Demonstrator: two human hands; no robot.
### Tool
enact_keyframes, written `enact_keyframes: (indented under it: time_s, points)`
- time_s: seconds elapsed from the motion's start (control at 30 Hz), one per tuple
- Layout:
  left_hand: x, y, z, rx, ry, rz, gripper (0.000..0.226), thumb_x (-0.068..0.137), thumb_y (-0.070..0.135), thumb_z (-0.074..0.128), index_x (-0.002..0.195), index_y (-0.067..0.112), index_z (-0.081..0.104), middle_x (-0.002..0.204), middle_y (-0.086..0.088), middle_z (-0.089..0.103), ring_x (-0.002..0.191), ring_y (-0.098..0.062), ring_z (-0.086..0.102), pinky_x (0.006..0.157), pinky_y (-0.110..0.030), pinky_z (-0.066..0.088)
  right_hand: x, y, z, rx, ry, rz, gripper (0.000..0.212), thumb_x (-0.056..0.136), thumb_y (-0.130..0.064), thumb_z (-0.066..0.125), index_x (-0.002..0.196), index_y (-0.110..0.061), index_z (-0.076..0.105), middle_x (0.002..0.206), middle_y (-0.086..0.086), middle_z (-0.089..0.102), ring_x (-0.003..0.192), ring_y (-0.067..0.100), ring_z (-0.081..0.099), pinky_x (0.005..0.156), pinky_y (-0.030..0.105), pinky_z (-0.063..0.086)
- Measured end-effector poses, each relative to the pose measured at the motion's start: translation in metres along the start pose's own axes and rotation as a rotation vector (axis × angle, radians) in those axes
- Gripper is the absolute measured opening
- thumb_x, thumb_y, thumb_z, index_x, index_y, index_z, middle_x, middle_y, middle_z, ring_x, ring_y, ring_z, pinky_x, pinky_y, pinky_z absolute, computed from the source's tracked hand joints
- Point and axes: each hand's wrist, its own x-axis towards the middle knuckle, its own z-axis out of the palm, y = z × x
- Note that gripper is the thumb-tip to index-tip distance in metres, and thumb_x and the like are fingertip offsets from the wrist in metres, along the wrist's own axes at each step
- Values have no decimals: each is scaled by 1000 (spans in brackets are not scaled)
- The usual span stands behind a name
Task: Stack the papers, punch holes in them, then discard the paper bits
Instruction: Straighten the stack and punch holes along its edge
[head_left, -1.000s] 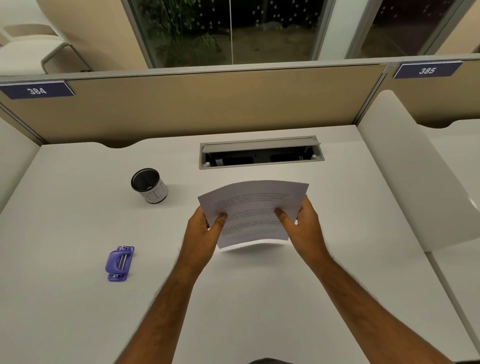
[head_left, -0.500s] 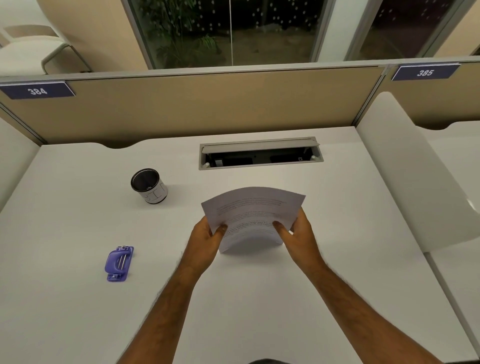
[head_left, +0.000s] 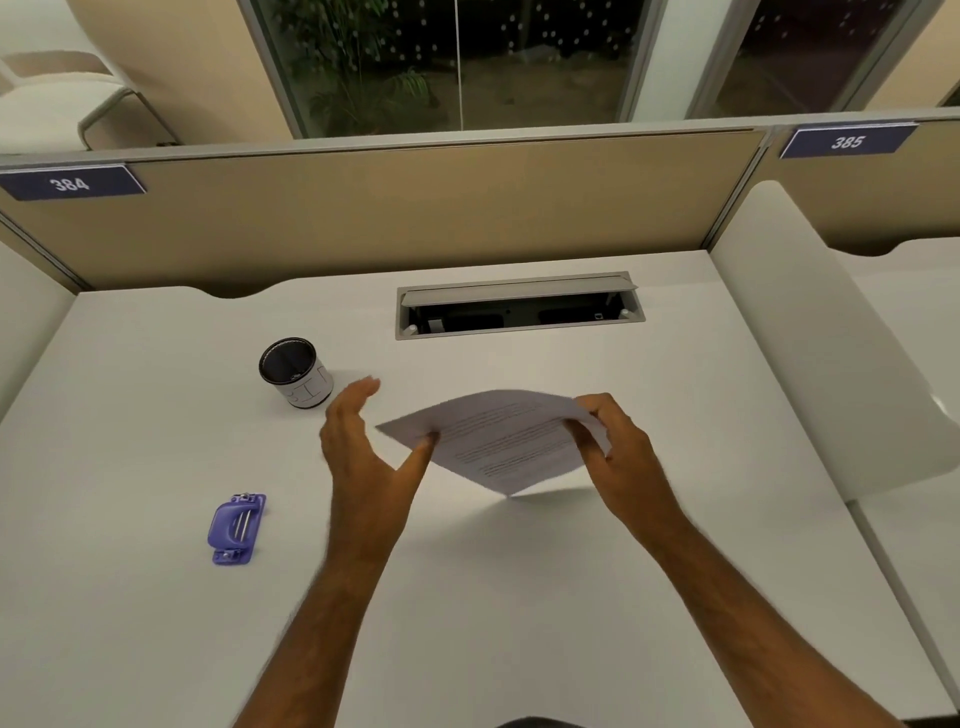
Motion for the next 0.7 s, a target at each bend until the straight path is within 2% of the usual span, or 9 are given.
enact_keyframes:
  time_s: [0.07, 0.13, 0.2, 0.27, 0.37, 0.43, 0.53, 0.63, 0.7]
  points:
    - [-1, 4, -4, 156, -82, 186, 66, 84, 29, 83, 139, 33, 47, 141, 20, 49, 137, -10, 43, 113, -32, 35, 2, -4, -8, -118, -33, -97, 24, 99, -17, 54, 113, -37, 58, 107, -27, 63, 100, -6, 52, 84, 9, 43]
    - [-3, 10, -6, 210, -223, 265, 48, 87, 33, 79, 129, 37, 56, 132, 25, 58, 127, -5, 52, 108, -31, 41, 5, -6, -11, -235, -45, -232, 24, 94, -6, 58, 112, -20, 66, 109, -8, 70, 99, -1, 51, 91, 18, 41]
    - [-6, 13, -2, 170, -334, 246, 31, 89, 33, 76, 118, 39, 65, 116, 26, 69, 109, -2, 62, 93, -28, 50, 8, -10, -10, -306, -62, -338, 23, 92, -2, 59, 110, -13, 69, 107, -1, 72, 99, 8, 57, 95, 26, 39]
    - [-10, 13, 6, 87, -404, 210, 20, 93, 26, 73, 109, 37, 72, 103, 23, 74, 95, -5, 69, 79, -26, 55, 9, -13, -9, -325, -96, -388, 22, 91, -2, 63, 109, -13, 70, 105, 0, 74, 97, 14, 63, 94, 28, 40]
    - [-14, 6, 12, 14, -403, 71, 9, 95, 29, 69, 99, 36, 73, 89, 17, 75, 83, -9, 70, 67, -26, 52, 8, -10, -9, -332, -80, -405, 23, 88, -7, 71, 110, -14, 70, 107, 1, 74, 100, 19, 66, 93, 34, 43]
    - [-13, 0, 9, -64, -372, -26, 4, 93, 34, 72, 95, 38, 73, 86, 12, 76, 80, -11, 70, 65, -28, 52, 7, -3, -15, -336, -42, -326, 30, 88, -18, 75, 116, -18, 66, 120, 1, 70, 113, 19, 63, 99, 36, 38]
    - [-10, -6, 0, -154, -336, -79, 13, 90, 36, 76, 90, 48, 74, 86, 19, 77, 79, -1, 71, 62, -14, 52, 7, 16, -28, -286, 8, -15, 60, 77, -39, 85, 127, -24, 55, 144, -1, 54, 132, 16, 49, 106, 36, 30]
    - [-6, -13, -8, -219, -313, -150, 9, 88, 41, 77, 92, 49, 75, 88, 19, 77, 81, -1, 71, 65, -11, 53, 5, 30, -39, -26, 88, 311, 94, 63, -53, 86, 141, -31, 39, 152, -4, 41, 131, 9, 40, 108, 33, 34]
    - [-5, -16, -10, -243, -298, -181, 12, 88, 43, 76, 93, 54, 74, 89, 19, 77, 83, -2, 72, 64, -11, 55, 2, 38, -42, 135, 105, 407, 99, 60, -49, 88, 143, -31, 36, 154, -2, 40, 135, 11, 40, 111, 33, 36]
